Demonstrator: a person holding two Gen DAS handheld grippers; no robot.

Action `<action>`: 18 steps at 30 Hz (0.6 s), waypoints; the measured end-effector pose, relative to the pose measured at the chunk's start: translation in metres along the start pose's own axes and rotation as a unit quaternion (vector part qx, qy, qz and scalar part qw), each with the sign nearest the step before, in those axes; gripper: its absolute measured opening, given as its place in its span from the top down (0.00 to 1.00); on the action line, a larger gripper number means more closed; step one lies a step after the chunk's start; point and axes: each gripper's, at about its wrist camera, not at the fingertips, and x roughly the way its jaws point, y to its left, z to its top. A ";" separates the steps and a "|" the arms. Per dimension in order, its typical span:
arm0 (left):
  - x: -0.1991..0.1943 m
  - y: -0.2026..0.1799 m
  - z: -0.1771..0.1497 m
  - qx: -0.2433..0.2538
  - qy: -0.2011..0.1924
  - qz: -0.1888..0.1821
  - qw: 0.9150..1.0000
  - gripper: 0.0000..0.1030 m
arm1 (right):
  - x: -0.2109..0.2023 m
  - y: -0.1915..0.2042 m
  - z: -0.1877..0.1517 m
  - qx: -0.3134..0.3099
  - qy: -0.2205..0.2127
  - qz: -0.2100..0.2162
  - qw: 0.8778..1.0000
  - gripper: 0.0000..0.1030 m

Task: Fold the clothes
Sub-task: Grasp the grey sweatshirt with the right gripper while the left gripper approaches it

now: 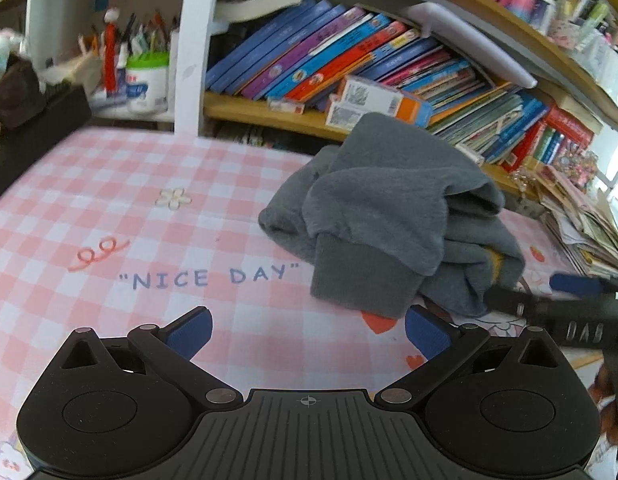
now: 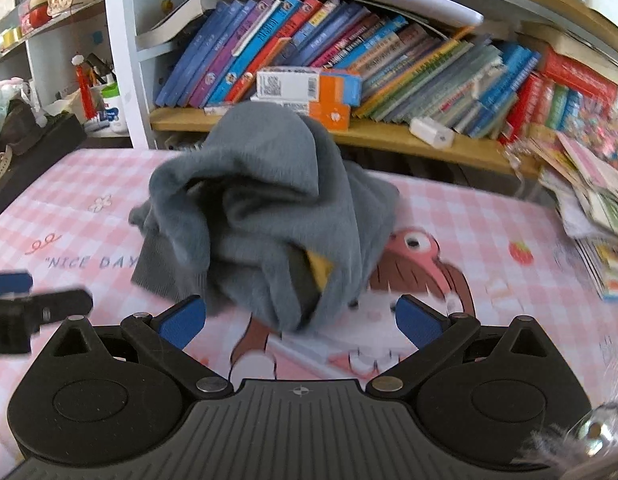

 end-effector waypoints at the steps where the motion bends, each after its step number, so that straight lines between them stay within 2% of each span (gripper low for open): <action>1: 0.002 0.002 0.000 -0.011 0.002 0.001 1.000 0.00 | 0.005 -0.001 0.005 -0.007 -0.002 0.003 1.000 0.01; 5: 0.005 0.009 0.000 -0.033 -0.011 0.011 0.999 0.00 | 0.024 -0.004 0.026 -0.036 -0.008 0.013 0.999 0.01; 9: 0.005 0.012 0.001 -0.040 -0.024 0.018 0.999 0.00 | 0.047 0.005 0.045 -0.096 -0.017 0.012 0.995 0.04; 11: 0.005 0.014 0.001 -0.043 -0.022 0.020 0.999 0.00 | 0.059 0.008 0.050 -0.113 -0.016 0.017 0.993 0.16; 13: 0.005 0.015 0.001 -0.045 -0.021 0.022 0.999 0.00 | 0.069 0.012 0.050 -0.119 0.005 0.039 0.992 0.41; 18: -0.001 0.017 0.002 -0.052 -0.029 0.026 0.998 0.00 | 0.059 0.019 0.033 -0.115 0.018 0.067 0.991 0.63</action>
